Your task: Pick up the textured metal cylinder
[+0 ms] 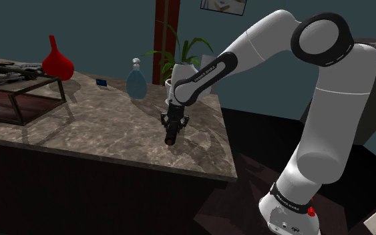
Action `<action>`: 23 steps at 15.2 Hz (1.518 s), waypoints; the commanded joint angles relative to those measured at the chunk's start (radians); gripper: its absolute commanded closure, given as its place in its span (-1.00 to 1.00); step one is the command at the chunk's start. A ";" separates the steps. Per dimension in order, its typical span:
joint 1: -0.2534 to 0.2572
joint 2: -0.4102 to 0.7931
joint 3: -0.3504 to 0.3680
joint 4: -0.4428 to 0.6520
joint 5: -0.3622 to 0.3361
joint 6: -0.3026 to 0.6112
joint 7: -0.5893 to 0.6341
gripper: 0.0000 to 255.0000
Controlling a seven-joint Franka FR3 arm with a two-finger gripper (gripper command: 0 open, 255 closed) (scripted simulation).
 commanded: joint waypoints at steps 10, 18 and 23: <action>0.000 -0.029 0.002 0.005 0.005 -0.034 -0.002 1.00; -0.003 -0.098 0.005 0.036 0.016 -0.134 -0.009 1.00; -0.003 -0.129 0.005 0.058 0.021 -0.186 -0.012 1.00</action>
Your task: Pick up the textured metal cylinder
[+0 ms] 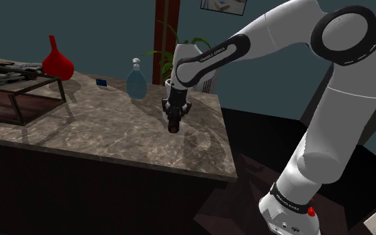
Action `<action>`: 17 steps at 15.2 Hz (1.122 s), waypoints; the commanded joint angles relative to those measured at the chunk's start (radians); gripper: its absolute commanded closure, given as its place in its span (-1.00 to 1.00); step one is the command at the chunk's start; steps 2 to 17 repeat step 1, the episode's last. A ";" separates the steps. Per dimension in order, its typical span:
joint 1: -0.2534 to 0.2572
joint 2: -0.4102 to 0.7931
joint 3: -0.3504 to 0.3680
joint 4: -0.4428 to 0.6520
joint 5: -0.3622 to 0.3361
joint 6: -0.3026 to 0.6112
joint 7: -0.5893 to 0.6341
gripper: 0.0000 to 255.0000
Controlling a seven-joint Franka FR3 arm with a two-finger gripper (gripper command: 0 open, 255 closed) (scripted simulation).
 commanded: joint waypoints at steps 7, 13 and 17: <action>-0.001 -0.004 0.000 0.005 0.001 -0.009 -0.001 1.00; -0.001 -0.004 0.000 0.005 0.001 -0.009 -0.001 1.00; -0.001 -0.004 0.000 0.005 0.001 -0.009 -0.001 1.00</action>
